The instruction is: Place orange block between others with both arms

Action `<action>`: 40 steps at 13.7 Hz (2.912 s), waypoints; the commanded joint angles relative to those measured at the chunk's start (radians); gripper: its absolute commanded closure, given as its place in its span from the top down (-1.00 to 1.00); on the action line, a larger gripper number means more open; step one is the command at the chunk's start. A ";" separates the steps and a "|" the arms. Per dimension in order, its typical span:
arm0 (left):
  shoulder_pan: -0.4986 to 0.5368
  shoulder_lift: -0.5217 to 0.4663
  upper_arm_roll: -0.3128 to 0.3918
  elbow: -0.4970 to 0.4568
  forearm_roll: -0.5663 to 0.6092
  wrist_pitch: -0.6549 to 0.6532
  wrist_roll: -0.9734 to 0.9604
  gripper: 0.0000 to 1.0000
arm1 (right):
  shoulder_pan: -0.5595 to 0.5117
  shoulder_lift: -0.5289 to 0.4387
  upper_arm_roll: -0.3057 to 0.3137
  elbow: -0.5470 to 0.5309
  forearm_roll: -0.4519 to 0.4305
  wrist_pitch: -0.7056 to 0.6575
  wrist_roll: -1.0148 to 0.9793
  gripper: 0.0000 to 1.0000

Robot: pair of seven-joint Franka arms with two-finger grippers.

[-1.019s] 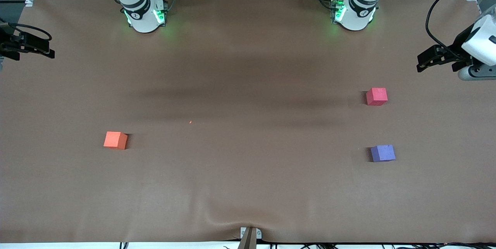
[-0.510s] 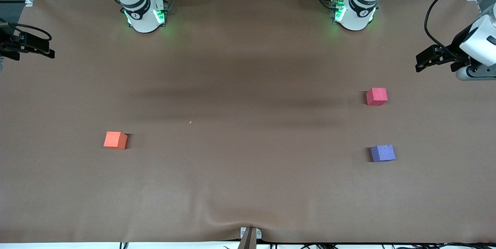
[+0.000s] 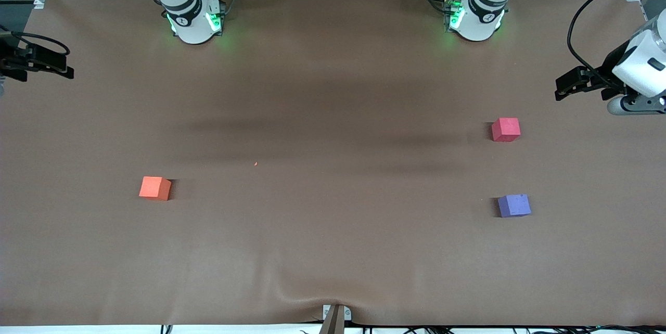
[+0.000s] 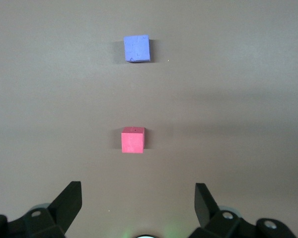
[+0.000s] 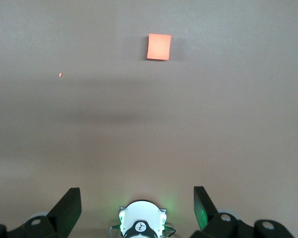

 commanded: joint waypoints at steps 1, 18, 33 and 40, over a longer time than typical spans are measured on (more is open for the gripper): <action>0.010 0.006 -0.003 0.023 -0.005 -0.001 0.012 1.00 | 0.029 0.029 0.002 -0.007 0.010 -0.028 0.007 1.00; 0.010 0.000 0.002 0.020 -0.005 -0.006 0.008 1.00 | -0.022 0.458 0.001 -0.247 0.008 0.605 0.007 1.00; 0.030 0.006 0.004 0.018 -0.005 -0.003 0.020 1.00 | -0.029 0.600 0.001 -0.267 0.031 0.857 0.012 0.55; 0.028 0.015 0.004 0.017 -0.005 0.002 0.020 1.00 | 0.032 0.522 0.002 -0.218 0.167 0.848 0.015 -0.36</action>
